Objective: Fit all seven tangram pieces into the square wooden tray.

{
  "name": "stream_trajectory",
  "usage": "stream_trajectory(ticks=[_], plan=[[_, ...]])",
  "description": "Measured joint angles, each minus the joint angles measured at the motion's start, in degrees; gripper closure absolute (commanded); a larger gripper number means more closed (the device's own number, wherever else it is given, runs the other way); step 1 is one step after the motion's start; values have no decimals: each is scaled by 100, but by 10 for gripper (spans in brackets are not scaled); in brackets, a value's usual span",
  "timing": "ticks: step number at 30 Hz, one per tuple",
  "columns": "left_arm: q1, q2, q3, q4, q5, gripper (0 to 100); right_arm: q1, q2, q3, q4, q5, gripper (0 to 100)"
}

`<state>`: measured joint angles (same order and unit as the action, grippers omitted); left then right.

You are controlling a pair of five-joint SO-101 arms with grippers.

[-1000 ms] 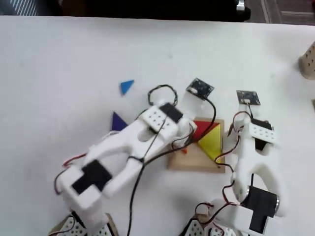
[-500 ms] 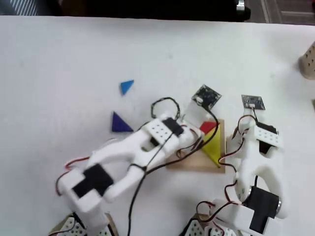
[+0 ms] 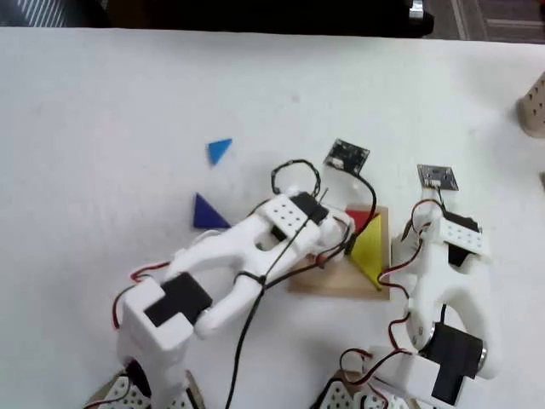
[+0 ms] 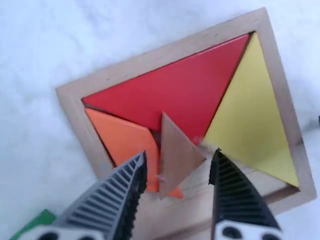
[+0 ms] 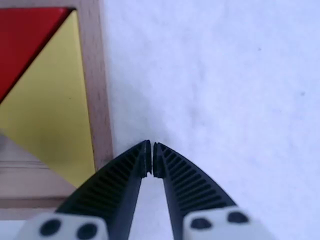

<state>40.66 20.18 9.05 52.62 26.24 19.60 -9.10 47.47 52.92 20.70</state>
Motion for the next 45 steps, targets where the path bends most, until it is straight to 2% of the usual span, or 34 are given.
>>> stream_trajectory(ticks=[4,12,14,18,20,26,33,45], plan=[[0,-422,97,281,79,785,0,0,0,0,0,981],[-246,-932,695,185,79,792,0,0,0,0,0,981],[-413,-932,695,185,79,833,0,0,0,0,0,981],[-615,-932,695,114,79,986,0,0,0,0,0,981],[-642,-932,738,-26,79,958,-18,0,0,0,0,981],[-642,-932,747,-220,79,955,-62,0,0,0,0,981],[-79,-387,721,-396,79,955,-62,0,0,0,0,981],[457,26,158,-53,79,955,-62,0,0,0,0,981]])
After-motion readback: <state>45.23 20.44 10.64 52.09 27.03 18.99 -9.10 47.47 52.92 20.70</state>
